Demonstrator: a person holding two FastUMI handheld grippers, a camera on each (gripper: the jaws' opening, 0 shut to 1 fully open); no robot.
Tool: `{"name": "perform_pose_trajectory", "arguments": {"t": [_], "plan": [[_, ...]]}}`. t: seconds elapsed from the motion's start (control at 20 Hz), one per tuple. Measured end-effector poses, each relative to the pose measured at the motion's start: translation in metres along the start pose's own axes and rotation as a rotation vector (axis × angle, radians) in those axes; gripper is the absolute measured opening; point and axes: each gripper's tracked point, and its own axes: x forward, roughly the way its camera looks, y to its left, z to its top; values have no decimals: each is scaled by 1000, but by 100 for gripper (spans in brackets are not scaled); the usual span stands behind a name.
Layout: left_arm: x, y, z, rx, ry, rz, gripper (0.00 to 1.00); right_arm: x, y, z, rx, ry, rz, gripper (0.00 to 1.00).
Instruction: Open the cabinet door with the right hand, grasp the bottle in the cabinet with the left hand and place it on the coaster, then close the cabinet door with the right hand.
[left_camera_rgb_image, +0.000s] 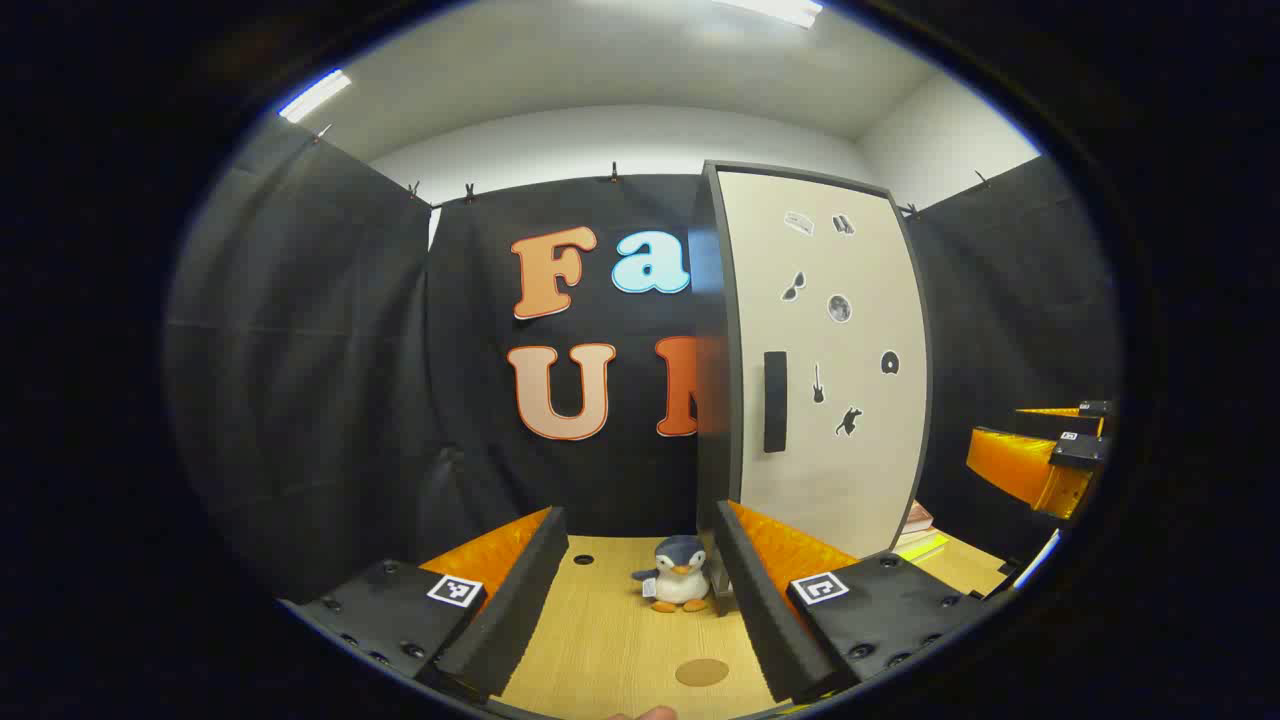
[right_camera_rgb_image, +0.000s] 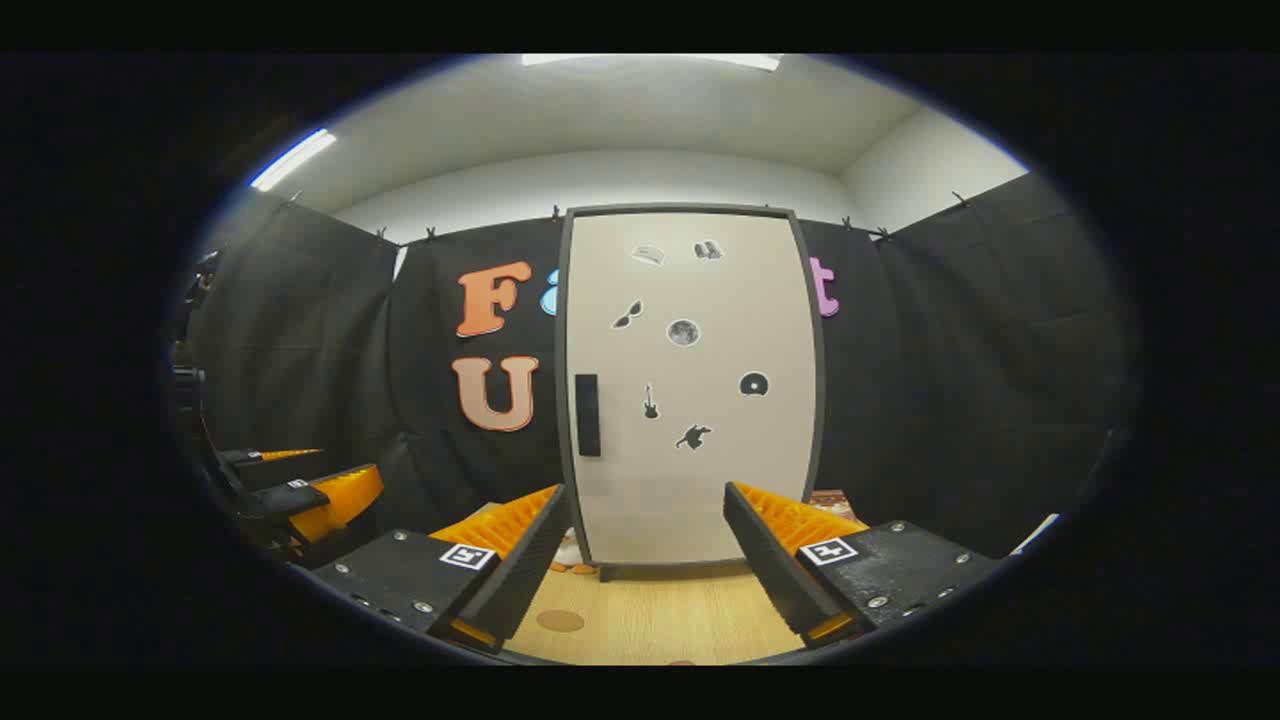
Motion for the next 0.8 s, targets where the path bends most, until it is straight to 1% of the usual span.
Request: {"name": "perform_pose_trajectory", "arguments": {"t": [0.35,0.4,0.55,0.6,0.8], "plan": [[3,7,-3,1,6,18,96,8,-4,-3,17,4,-5,95],[3,8,-2,4,4,19,94,10,-5,-5,18,7,-7,95],[6,10,-3,9,4,23,94,12,-5,-5,28,7,-5,95],[6,9,-5,10,8,21,96,13,-4,-4,29,5,-6,95],[9,12,-6,10,10,23,95,18,-3,-4,21,4,-4,95]]}}
